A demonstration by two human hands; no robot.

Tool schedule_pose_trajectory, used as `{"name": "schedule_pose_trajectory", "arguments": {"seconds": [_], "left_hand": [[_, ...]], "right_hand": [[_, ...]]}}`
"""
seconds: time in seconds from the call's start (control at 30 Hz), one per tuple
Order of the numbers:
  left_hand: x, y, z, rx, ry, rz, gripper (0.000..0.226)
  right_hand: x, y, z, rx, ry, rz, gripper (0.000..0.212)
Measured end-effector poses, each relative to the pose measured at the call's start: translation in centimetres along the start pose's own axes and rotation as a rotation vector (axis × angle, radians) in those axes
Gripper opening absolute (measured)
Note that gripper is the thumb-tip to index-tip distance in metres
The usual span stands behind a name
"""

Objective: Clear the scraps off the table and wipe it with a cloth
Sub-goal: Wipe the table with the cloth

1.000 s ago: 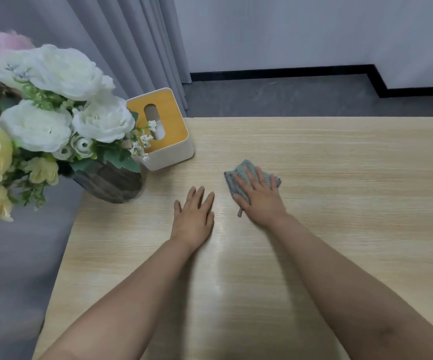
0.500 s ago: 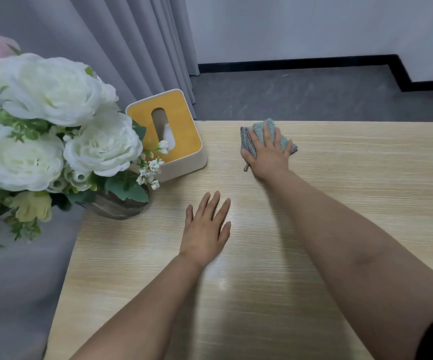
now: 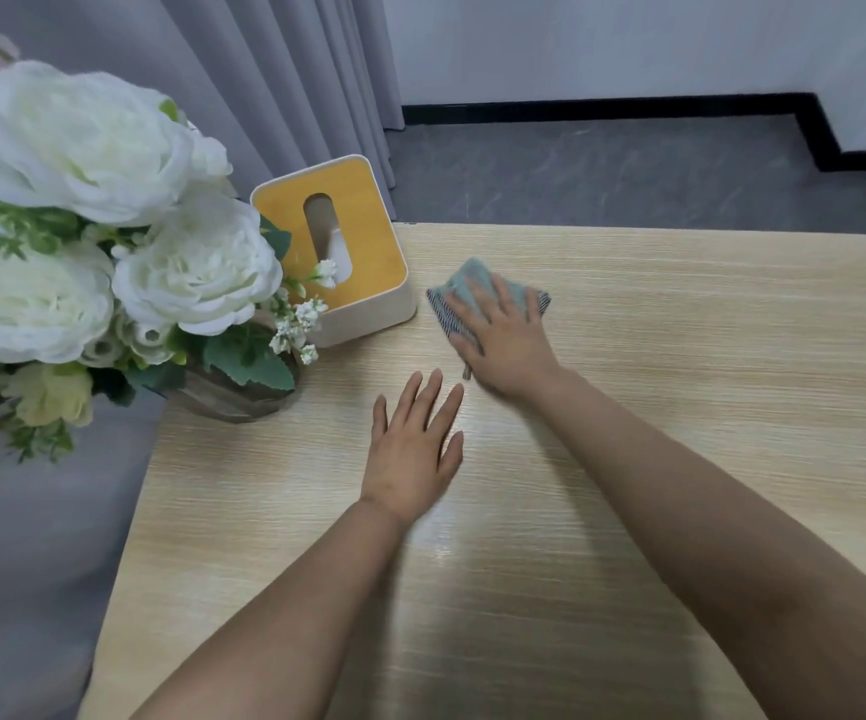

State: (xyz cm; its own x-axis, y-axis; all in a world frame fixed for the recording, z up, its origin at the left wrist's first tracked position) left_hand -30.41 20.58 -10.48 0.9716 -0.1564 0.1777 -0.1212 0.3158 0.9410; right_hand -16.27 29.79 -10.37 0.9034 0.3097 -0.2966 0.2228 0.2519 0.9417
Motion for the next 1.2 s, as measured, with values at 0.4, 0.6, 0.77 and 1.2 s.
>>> {"name": "schedule_pose_trajectory", "arguments": {"seconds": [0.4,0.6,0.77,1.2], "left_hand": [[-0.1,0.4,0.2,-0.061,0.005,0.000,0.053],[-0.3,0.6,1.5,-0.109,0.013,0.003,0.052],[-0.7,0.4,3.9,-0.134,0.025,-0.013,0.052],[-1.8,-0.3,9.5,-0.193,0.041,0.028,0.053]], "right_hand": [[3.5,0.9,1.5,-0.017,-0.145,-0.013,0.053],[0.6,-0.9,6.7,0.005,-0.138,-0.028,0.053],[-0.7,-2.0,10.5,-0.029,-0.142,-0.015,0.054],[-5.2,-3.2,17.7,-0.083,-0.114,-0.078,0.060]]}}
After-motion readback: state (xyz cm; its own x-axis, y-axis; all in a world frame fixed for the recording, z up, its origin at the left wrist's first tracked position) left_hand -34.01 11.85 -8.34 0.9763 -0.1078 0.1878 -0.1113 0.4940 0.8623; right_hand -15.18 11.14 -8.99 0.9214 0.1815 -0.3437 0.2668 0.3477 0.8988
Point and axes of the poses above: each hand's wrist, its own z-axis away from the middle knuckle, its own y-axis out of the back of the hand, x = y × z, the point moved 4 cm from there along -z, towards the middle knuckle, and after that the axes turned 11 degrees about y, right-handed, at the moved point
